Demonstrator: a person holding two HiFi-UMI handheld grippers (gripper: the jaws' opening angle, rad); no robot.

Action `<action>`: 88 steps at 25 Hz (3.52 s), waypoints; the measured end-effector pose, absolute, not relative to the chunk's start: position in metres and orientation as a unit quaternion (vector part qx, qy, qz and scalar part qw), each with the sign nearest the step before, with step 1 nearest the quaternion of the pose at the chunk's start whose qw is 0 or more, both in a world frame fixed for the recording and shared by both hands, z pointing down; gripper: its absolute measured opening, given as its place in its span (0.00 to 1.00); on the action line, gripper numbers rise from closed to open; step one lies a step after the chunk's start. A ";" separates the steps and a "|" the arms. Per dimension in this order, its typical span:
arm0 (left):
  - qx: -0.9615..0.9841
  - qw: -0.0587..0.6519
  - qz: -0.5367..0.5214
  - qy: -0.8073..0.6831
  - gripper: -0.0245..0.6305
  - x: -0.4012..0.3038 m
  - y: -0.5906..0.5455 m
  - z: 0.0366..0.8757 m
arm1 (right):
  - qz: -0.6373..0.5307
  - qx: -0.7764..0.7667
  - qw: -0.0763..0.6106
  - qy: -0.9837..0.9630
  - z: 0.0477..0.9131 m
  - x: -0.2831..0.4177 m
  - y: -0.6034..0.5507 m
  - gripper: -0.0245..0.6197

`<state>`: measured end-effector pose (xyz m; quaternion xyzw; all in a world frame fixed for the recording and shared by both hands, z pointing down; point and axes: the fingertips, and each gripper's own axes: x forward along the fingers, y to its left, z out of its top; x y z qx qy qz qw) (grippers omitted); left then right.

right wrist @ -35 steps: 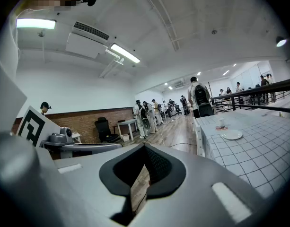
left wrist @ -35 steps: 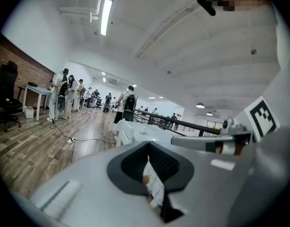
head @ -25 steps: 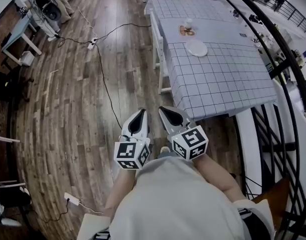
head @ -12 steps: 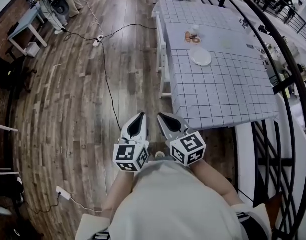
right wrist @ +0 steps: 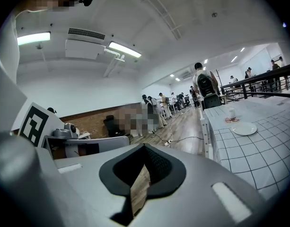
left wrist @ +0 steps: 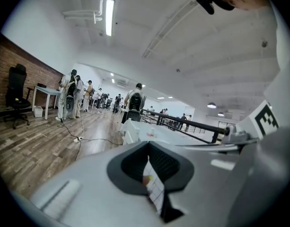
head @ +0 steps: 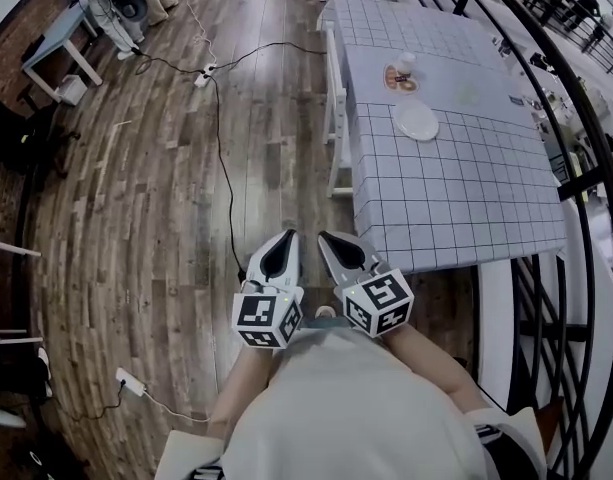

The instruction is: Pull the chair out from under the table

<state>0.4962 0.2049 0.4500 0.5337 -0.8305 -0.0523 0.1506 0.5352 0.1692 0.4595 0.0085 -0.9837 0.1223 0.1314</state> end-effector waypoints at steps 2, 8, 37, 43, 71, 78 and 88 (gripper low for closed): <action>0.532 0.151 -0.057 -0.831 0.05 0.480 0.201 0.451 | 0.119 0.009 0.133 -0.984 0.461 0.521 0.164 0.03; 0.537 0.146 -0.056 -0.829 0.05 0.426 0.191 0.445 | 0.117 0.021 0.131 -0.984 0.457 0.469 0.152 0.03; 0.599 0.149 -0.028 -0.786 0.05 0.217 0.165 0.431 | 0.129 0.098 0.115 -0.980 0.443 0.264 0.136 0.03; 0.612 0.148 -0.023 -0.776 0.05 0.183 0.165 0.432 | 0.134 0.115 0.110 -0.978 0.446 0.229 0.136 0.03; 0.584 0.163 -0.024 -0.795 0.05 0.069 0.150 0.447 | 0.135 0.083 0.132 -0.978 0.457 0.113 0.120 0.03; 0.587 0.172 -0.030 -0.791 0.05 0.031 0.103 0.448 | 0.132 0.089 0.126 -0.979 0.449 0.073 0.068 0.03; 0.592 0.163 -0.030 -0.789 0.05 -0.016 0.018 0.436 | 0.124 0.089 0.121 -0.981 0.440 0.023 -0.018 0.03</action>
